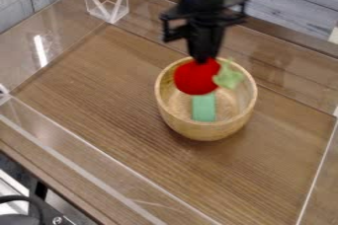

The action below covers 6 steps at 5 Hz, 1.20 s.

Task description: Move the red object to the right side of the table

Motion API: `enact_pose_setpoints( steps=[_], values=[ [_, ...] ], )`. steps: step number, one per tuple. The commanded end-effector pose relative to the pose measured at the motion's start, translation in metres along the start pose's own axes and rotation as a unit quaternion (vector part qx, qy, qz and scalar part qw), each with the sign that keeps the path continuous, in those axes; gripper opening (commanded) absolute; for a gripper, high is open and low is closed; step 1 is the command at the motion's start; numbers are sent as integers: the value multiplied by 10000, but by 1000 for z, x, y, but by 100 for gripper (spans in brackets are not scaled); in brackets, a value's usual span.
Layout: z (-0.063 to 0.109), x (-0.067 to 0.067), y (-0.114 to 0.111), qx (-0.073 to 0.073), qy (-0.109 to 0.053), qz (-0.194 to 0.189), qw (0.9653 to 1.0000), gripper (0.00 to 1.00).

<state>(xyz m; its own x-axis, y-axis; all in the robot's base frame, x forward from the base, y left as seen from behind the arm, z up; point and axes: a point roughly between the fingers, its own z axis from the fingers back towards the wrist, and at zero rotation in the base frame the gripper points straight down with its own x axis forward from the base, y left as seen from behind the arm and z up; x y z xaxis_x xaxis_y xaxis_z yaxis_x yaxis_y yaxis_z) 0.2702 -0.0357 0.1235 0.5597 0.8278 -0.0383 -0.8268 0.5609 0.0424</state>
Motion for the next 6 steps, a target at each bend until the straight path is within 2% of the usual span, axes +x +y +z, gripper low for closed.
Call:
enact_pose_setpoints(
  steps=[1,2,3,4,5,6],
  values=[
    [3,-28,-11,-184,-134,-870,9959,0],
    [5,-45,-14,-248,-173,-1411,9895,0],
    [8,-63,-12,-268,-154,-1625,9862,0],
    [2,-82,-9,-262,-90,-2065,9781,0],
    [-13,-99,-5,-188,22,-2652,9640,0],
    [-30,-110,-5,-162,111,-3192,9475,0]
  ],
)
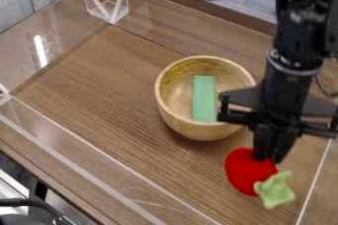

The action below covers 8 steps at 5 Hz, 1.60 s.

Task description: Move the red object to the right side of the table

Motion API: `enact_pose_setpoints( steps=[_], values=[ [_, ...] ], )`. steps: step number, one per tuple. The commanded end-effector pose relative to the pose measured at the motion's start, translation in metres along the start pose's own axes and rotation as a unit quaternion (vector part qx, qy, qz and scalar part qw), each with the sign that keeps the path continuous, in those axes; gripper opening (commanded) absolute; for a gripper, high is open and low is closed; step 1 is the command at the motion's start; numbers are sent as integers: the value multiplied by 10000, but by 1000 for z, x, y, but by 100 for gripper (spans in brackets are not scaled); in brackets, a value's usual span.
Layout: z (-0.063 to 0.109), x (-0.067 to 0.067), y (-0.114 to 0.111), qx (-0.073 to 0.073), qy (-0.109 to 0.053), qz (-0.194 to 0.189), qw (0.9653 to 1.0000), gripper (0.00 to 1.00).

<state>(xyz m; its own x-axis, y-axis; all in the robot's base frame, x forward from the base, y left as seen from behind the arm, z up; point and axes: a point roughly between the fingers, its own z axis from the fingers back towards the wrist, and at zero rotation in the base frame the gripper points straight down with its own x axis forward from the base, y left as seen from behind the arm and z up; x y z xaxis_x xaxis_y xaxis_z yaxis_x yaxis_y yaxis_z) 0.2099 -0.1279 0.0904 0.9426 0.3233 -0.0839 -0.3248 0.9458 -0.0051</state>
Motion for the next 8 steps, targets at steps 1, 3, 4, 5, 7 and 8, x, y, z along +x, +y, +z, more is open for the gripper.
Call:
enact_pose_setpoints(
  steps=[1,3,4,5,7,8],
  values=[
    [-9,-6,-4,-129,-55,-389,9991,0],
    [-36,-7,6,-199,-49,-638,9978,100],
    [-38,-10,10,-183,-50,-711,9973,100],
    [-41,-12,15,-148,-39,-776,9969,100],
    [-40,-11,20,-66,54,-758,9971,100],
    [-39,-10,22,-31,95,-752,9971,100]
  ],
)
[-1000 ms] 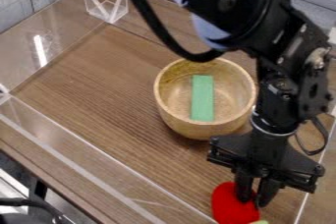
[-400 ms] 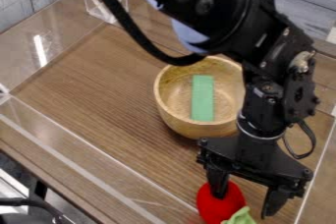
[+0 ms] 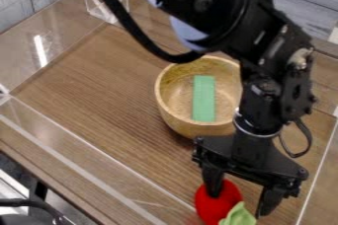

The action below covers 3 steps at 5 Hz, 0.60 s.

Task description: Move the red object to the right side of the table

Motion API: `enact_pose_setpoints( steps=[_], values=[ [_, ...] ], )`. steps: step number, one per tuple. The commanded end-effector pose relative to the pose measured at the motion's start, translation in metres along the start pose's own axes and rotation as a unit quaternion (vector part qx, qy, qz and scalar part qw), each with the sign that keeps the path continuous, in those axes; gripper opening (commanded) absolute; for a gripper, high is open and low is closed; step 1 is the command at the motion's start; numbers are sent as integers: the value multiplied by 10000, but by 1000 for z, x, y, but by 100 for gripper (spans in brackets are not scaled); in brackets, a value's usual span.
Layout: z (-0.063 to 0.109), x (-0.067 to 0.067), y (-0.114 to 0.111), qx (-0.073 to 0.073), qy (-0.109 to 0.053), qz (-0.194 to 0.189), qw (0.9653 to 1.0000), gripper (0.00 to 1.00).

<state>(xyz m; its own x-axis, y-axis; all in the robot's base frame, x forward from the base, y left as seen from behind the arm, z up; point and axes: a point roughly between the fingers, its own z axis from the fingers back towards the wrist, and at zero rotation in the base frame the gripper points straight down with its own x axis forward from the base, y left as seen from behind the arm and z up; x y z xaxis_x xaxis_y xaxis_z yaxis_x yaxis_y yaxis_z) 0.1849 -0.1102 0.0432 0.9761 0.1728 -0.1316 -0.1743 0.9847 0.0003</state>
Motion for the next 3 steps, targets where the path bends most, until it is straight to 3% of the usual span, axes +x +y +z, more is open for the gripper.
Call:
enact_pose_setpoints(
  steps=[1,2,3],
  values=[
    [8,11,7,-112,-114,118,9998,100],
    [5,18,15,-102,-68,228,9997,100],
    [-2,15,24,-95,-43,228,9997,0]
  ],
)
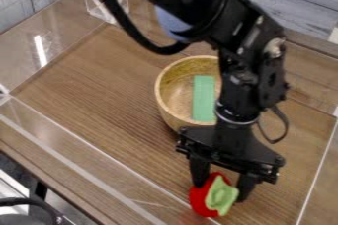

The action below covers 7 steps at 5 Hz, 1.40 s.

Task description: Move the red object to the right side of the table

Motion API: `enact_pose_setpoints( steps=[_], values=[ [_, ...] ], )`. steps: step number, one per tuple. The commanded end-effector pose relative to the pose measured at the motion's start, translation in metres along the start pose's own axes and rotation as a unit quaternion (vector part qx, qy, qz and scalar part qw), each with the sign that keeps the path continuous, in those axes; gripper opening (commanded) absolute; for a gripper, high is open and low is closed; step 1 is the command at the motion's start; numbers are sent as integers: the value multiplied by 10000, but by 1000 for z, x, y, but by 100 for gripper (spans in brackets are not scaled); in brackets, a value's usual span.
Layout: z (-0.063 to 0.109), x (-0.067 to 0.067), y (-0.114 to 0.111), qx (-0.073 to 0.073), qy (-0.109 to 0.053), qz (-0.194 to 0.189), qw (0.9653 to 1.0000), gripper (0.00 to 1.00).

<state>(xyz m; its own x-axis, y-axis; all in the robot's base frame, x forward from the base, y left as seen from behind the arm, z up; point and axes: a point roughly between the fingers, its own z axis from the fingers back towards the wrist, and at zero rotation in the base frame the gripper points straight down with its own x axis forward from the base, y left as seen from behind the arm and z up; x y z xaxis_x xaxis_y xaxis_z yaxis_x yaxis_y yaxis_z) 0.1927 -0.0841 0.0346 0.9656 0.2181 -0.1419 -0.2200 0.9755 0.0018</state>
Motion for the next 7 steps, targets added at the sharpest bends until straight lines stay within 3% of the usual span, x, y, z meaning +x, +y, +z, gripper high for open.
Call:
enact_pose_setpoints(
  steps=[1,3,5,6,7],
  values=[
    [0,-2,8,-64,-72,-10,10000,0],
    [25,6,19,29,-14,-358,9994,0],
    [63,2,-13,2,-96,-305,9995,0],
    [63,3,-29,-93,-64,-145,9998,0],
    [61,5,-32,-158,-68,69,9998,100]
  ],
)
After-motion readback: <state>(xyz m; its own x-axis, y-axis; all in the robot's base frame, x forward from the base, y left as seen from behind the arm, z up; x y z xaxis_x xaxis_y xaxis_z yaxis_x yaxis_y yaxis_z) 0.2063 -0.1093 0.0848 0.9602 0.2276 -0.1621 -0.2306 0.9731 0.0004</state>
